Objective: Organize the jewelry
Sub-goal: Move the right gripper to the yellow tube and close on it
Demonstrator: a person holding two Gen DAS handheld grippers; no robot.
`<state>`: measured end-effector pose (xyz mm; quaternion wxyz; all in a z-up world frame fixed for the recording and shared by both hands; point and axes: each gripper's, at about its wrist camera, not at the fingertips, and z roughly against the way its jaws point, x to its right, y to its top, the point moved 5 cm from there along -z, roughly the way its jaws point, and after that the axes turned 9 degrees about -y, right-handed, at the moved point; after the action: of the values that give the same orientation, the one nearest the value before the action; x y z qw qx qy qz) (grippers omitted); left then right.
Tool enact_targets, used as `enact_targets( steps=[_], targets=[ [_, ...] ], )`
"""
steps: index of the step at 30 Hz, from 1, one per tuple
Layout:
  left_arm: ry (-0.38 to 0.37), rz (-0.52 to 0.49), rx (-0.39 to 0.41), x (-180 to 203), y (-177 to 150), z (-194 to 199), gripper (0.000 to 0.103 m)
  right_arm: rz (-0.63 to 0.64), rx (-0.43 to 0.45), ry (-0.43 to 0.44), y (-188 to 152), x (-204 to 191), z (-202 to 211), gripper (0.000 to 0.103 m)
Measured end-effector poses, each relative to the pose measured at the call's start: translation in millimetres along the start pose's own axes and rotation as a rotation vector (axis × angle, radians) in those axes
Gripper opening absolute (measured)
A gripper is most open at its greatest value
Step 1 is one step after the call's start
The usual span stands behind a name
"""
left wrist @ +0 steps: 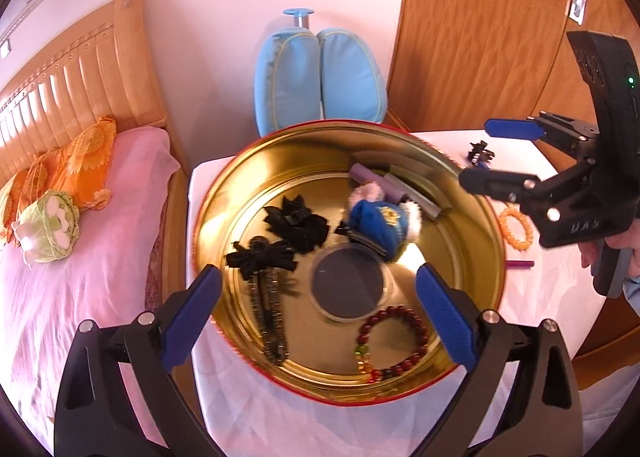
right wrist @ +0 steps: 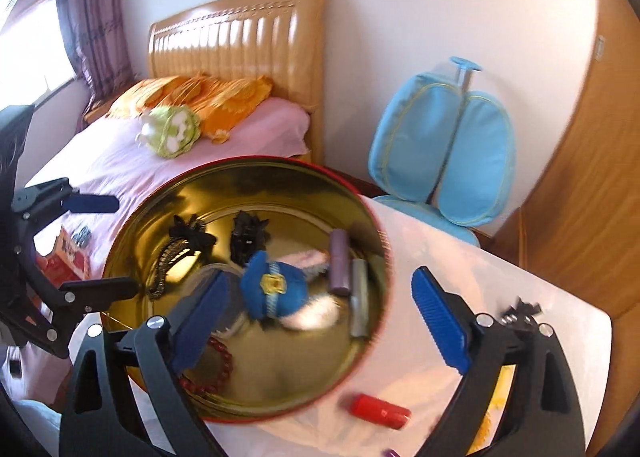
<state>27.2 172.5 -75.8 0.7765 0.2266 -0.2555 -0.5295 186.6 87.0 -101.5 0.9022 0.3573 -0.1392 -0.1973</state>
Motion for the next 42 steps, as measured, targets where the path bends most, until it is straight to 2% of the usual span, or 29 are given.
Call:
enact_targets(
  steps=[5,10,17,25,30,38,39,40,42],
  targets=[
    [-0.056,-0.008,0.001,27.1,6.0,-2.5,0.095,-0.097,-0.015,-0.089,-18.4,50.4,10.2,0.093],
    [-0.131,-0.026,-0.011,57.2,9.1,-9.2,0.095,-0.2,-0.077,-0.157,-46.1,99.0,4.3,0.093],
    [-0.177,-0.14,-0.044,102.2,34.8,-36.7,0.095,-0.254,-0.127,-0.225,-71.8,143.1,-6.1,0.093],
    [-0.268,-0.261,-0.084,154.1,83.2,-87.7,0.095,-0.253,-0.219,-0.246,-92.3,169.4,-42.7,0.093],
    [-0.261,-0.342,-0.127,174.9,109.5,-126.8,0.095,-0.241,-0.254,-0.246,-97.6,178.8,-72.6,0.093],
    [-0.266,-0.415,-0.171,188.7,118.8,-155.7,0.095,-0.258,-0.289,-0.226,-105.3,187.6,-96.8,0.093],
    [-0.265,-0.419,-0.176,189.5,117.7,-156.9,0.095,-0.261,-0.293,-0.218,-106.0,187.6,-98.3,0.084],
    [-0.266,-0.422,-0.18,190.4,117.0,-158.1,0.095,-0.263,-0.298,-0.208,-107.1,187.2,-99.6,0.066],
    [-0.269,-0.422,-0.185,190.6,116.4,-160.0,0.095,-0.258,-0.314,-0.213,-111.0,186.3,-99.5,0.05]
  ],
)
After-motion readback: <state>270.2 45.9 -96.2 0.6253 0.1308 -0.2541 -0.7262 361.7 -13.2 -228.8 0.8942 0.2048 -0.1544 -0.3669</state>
